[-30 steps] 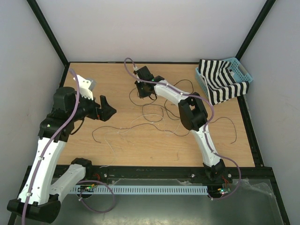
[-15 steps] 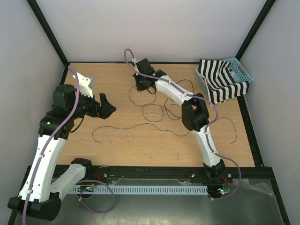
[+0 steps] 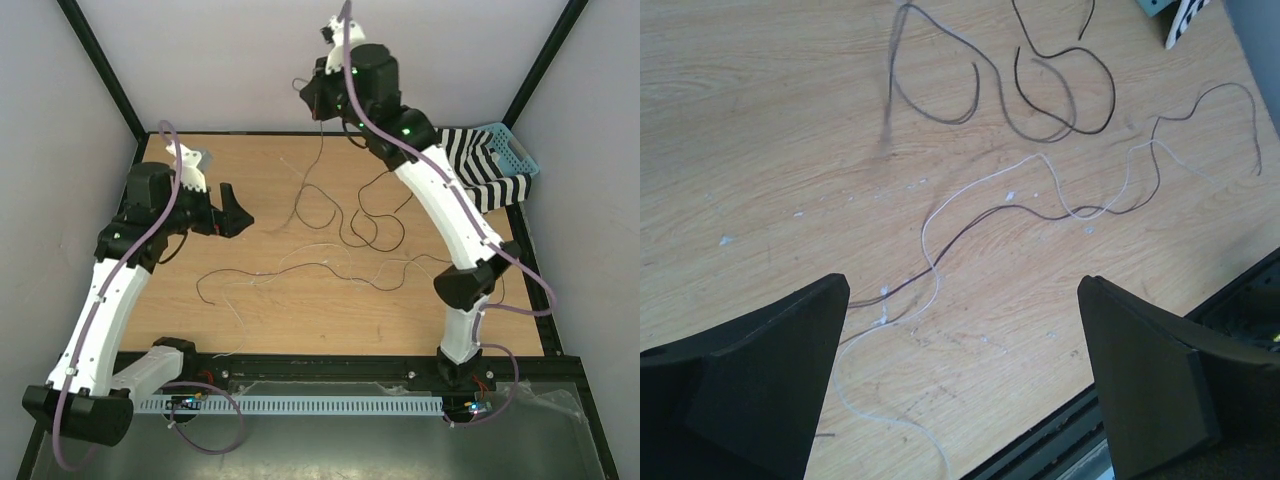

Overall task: Zip-tie the wires
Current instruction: Pick up the cable at the center of the board.

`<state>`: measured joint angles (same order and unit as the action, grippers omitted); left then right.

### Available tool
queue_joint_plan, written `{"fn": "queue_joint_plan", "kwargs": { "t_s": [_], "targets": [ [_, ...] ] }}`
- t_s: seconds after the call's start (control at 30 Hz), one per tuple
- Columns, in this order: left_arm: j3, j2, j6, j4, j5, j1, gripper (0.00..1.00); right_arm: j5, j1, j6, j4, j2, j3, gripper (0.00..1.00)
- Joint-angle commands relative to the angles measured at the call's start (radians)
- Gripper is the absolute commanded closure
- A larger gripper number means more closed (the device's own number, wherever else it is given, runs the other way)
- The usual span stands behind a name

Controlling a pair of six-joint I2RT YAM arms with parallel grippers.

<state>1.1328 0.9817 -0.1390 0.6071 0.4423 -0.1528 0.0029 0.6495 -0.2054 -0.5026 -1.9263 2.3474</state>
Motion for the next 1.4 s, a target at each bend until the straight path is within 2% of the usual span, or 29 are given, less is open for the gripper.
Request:
{"fn": "queue_joint_plan", "kwargs": {
  "t_s": [0.0,0.1,0.3,0.7,0.9,1.07,1.37],
  "targets": [
    [0.011,0.036,-0.042,-0.109,0.064,0.007,0.01,-0.008,-0.009,0.013,-0.002,0.06,0.033,1.0],
    [-0.025,0.052,-0.08,-0.2,0.086,0.006,0.01,-0.032,-0.016,0.013,0.038,0.092,0.07,1.0],
    [-0.181,0.016,-0.185,-0.498,0.08,0.006,0.01,-0.061,-0.027,-0.005,0.118,0.12,0.144,1.0],
    [-0.263,0.057,-0.227,-0.561,0.14,0.0,0.01,-0.138,-0.029,-0.077,0.2,0.196,0.122,1.0],
    [-0.341,0.071,-0.327,-0.665,0.124,-0.027,0.01,-0.169,-0.029,-0.124,0.224,0.222,0.088,1.0],
    [-0.388,0.099,-0.463,-0.803,0.074,-0.084,0.01,-0.174,-0.029,-0.136,0.232,0.249,0.051,1.0],
    [-0.335,0.204,-0.495,-0.94,-0.016,-0.258,0.01,-0.2,-0.029,-0.152,0.247,0.272,0.025,1.0]
  ]
}}
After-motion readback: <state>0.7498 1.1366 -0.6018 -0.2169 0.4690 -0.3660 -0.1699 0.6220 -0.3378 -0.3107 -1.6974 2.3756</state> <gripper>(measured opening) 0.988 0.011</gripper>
